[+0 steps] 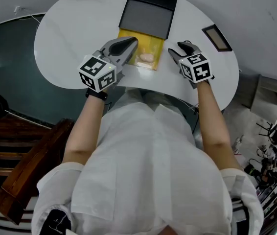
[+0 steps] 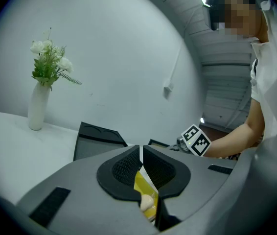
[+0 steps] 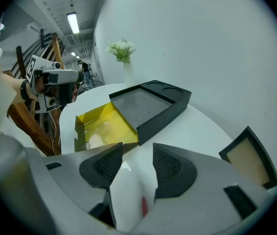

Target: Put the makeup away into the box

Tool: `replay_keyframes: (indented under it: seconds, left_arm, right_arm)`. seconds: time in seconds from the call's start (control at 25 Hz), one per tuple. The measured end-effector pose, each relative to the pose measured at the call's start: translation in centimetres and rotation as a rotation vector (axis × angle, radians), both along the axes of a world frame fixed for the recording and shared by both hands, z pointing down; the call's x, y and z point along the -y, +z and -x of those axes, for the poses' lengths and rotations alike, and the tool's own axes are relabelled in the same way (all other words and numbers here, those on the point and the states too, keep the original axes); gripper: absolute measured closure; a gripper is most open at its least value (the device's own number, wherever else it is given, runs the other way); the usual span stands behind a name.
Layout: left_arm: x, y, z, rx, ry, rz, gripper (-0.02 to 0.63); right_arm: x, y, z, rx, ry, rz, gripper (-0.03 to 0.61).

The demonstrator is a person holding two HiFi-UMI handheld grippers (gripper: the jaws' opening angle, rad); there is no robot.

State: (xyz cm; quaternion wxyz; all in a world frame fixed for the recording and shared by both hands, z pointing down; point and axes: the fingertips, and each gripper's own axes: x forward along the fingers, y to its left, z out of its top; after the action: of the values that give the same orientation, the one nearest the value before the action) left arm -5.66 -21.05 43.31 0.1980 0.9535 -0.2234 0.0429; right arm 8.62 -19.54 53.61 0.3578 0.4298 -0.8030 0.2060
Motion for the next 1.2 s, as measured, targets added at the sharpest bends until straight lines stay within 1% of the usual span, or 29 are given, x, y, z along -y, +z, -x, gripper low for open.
replay_keyframes:
  seconds: [0.24, 0.44, 0.68, 1.12, 1.2]
  left_arm:
    - [0.2, 0.3, -2.1, 0.010, 0.032, 0.008, 0.594]
    - [0.4, 0.5, -4.0, 0.025, 0.060, 0.015, 0.594]
    - [0.3, 0.8, -5.6, 0.041, 0.087, 0.018, 0.594]
    - [0.1, 1.1, -7.0, 0.057, 0.100, 0.025, 0.594]
    - [0.0, 1.1, -6.9, 0.058, 0.098, 0.025, 0.594]
  right_arm:
    - [0.5, 1.5, -5.2, -0.029, 0.084, 0.035, 0.400]
    - [1.0, 3.2, -8.0, -0.050, 0.127, 0.066, 0.397]
    - [1.0, 5.3, -9.1, -0.072, 0.126, 0.104, 0.359]
    - [1.3, 7.6, -9.6, -0.112, 0.101, 0.149, 0.356]
    - [1.2, 7.7, -9.6, -0.120, 0.089, 0.153, 0.367]
